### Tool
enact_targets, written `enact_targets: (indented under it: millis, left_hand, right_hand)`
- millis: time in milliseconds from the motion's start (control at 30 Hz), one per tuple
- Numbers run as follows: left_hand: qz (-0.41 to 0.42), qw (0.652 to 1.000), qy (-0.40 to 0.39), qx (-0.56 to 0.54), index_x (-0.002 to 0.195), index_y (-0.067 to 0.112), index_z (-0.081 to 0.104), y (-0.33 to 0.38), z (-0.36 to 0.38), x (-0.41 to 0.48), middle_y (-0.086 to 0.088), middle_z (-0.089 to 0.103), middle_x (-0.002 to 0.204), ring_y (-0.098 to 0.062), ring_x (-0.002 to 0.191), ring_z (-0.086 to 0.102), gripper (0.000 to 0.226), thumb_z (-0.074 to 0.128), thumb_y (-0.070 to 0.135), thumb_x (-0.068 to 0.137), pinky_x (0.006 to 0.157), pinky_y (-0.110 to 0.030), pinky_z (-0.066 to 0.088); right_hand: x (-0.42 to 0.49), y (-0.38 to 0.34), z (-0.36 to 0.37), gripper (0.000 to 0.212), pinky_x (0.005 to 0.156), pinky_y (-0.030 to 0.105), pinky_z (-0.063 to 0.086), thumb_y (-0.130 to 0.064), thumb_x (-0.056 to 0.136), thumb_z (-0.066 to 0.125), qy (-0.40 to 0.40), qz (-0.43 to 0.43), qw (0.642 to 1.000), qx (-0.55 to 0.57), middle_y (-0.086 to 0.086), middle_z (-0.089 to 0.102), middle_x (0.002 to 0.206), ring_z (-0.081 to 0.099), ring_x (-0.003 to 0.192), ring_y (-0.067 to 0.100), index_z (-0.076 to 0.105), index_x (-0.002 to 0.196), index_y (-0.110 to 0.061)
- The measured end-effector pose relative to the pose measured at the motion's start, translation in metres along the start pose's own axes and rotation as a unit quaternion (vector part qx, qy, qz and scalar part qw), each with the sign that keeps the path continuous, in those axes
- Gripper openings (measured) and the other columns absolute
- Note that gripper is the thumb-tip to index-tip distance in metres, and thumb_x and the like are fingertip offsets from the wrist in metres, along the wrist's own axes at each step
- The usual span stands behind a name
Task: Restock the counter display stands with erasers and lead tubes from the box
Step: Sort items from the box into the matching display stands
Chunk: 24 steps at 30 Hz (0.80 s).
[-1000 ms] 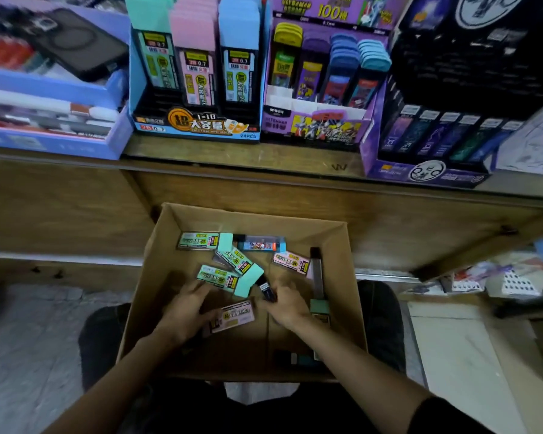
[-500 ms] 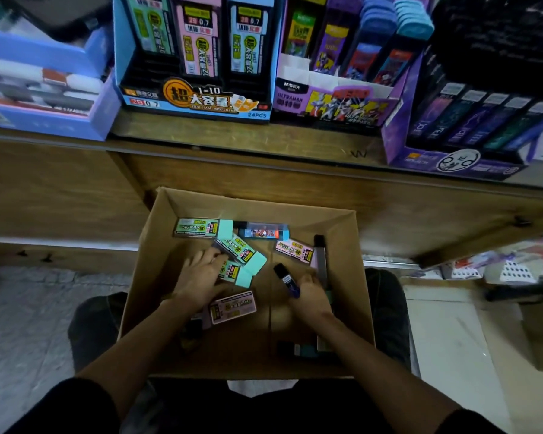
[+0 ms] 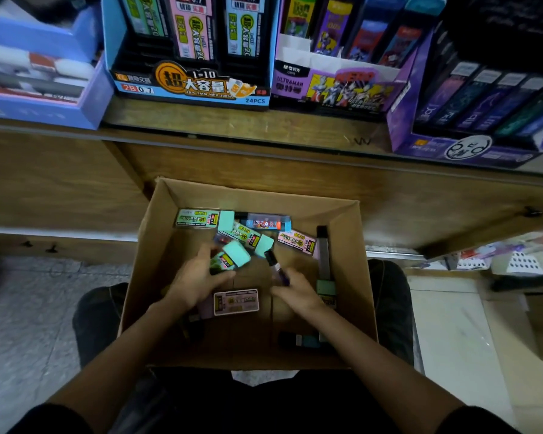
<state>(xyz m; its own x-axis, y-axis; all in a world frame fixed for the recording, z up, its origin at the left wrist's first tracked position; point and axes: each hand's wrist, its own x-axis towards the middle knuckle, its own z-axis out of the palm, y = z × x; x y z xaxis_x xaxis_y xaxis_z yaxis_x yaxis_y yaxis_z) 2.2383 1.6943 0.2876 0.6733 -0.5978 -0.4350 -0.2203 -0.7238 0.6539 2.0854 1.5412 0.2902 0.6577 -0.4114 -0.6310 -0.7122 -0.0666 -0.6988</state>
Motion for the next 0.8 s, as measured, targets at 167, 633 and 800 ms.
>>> enact_targets:
  millis: [167, 633, 800]
  left_hand:
    - [-0.038, 0.983, 0.062, -0.167, 0.109, 0.016, 0.056, -0.005, -0.02, -0.009, 0.0, 0.062, 0.102, -0.009, 0.087, 0.057, 0.03, 0.068, 0.026, 0.084, 0.067, -0.02, 0.043]
    - [-0.092, 0.944, 0.066, -0.31, 0.124, 0.011, 0.048, 0.004, -0.012, -0.027, -0.012, 0.058, 0.117, -0.03, 0.109, 0.056, 0.03, 0.054, 0.017, 0.095, 0.094, -0.047, 0.046]
    - [-0.063, 0.882, 0.041, -0.465, 0.111, 0.012, 0.058, 0.043, -0.005, -0.037, -0.01, 0.07, 0.096, -0.022, 0.084, 0.069, 0.024, 0.062, 0.016, 0.088, 0.073, -0.032, 0.056]
  right_hand:
    - [0.004, 0.004, 0.031, 0.052, 0.084, 0.026, 0.045, -0.03, 0.079, 0.072, -0.046, -0.075, 0.985, -0.146, 0.002, 0.053, 0.122, 0.051, 0.107, 0.017, 0.047, 0.123, -0.02]
    - [-0.007, -0.003, 0.002, 0.038, 0.08, 0.023, 0.045, -0.019, 0.079, 0.073, -0.047, 0.021, 0.998, -0.046, 0.005, 0.064, 0.117, 0.06, 0.101, 0.015, 0.059, 0.113, -0.014]
    - [-0.033, -0.032, -0.021, 0.026, 0.056, 0.008, 0.044, -0.013, 0.079, 0.073, -0.027, -0.029, 0.988, 0.149, 0.0, 0.07, 0.094, 0.062, 0.07, -0.002, 0.064, 0.103, -0.013]
